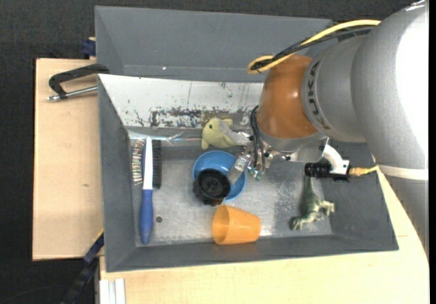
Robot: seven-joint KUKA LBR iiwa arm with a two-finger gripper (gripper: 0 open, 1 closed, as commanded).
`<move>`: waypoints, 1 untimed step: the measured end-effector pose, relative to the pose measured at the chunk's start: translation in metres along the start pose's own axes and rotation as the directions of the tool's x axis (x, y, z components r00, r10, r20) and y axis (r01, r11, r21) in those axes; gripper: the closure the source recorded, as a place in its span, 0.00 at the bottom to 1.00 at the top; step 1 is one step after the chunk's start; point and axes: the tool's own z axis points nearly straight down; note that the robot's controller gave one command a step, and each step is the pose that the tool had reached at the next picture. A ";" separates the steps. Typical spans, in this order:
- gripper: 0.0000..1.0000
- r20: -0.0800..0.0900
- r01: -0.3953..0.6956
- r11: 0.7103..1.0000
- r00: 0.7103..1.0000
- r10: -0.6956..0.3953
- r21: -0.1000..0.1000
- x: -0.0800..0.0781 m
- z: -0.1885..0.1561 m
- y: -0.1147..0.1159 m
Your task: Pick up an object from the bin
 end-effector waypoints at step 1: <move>0.00 0.000 0.001 1.000 1.000 -0.001 0.001 0.000 0.000 0.000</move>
Offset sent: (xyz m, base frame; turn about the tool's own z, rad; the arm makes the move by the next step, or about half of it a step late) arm 0.0000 0.0000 0.0000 0.0000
